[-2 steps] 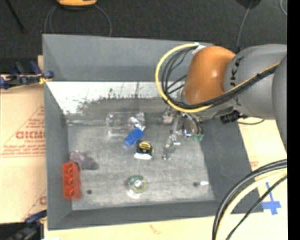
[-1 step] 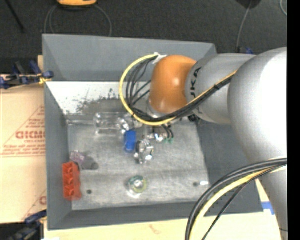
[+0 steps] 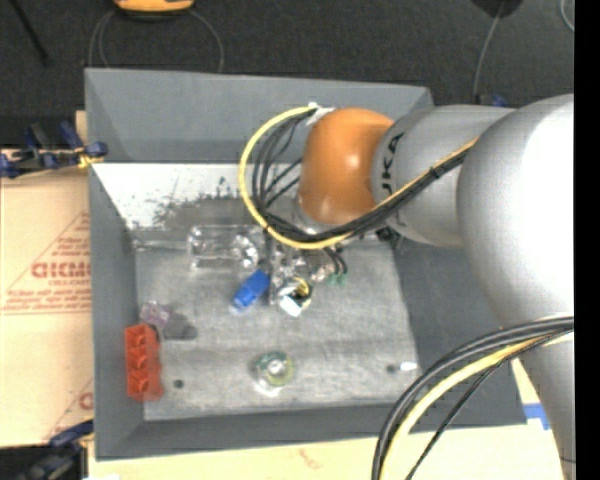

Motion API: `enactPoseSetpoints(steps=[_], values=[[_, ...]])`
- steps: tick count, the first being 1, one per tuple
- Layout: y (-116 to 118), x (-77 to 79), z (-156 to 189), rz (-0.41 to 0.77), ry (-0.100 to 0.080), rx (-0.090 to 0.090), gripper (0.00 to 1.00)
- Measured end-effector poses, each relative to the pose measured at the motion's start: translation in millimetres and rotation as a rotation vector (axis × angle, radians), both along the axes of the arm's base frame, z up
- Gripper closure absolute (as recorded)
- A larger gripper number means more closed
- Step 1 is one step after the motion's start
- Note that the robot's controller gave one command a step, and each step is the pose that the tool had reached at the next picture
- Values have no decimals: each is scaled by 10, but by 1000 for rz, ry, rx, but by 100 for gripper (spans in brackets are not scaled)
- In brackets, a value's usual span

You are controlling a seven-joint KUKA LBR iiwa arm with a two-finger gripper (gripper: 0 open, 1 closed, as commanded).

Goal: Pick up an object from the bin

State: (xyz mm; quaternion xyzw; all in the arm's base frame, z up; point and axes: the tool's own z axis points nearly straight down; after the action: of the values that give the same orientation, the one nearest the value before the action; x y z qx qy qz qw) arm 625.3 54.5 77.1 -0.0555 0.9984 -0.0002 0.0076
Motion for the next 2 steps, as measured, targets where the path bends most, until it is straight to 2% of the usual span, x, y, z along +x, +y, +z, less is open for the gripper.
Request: enactPoseSetpoints(steps=[1, 2], values=[[132, 77, 1403, 17, 1, 0, 100], [129, 60, 1348, 18, 10, -2, 0]])
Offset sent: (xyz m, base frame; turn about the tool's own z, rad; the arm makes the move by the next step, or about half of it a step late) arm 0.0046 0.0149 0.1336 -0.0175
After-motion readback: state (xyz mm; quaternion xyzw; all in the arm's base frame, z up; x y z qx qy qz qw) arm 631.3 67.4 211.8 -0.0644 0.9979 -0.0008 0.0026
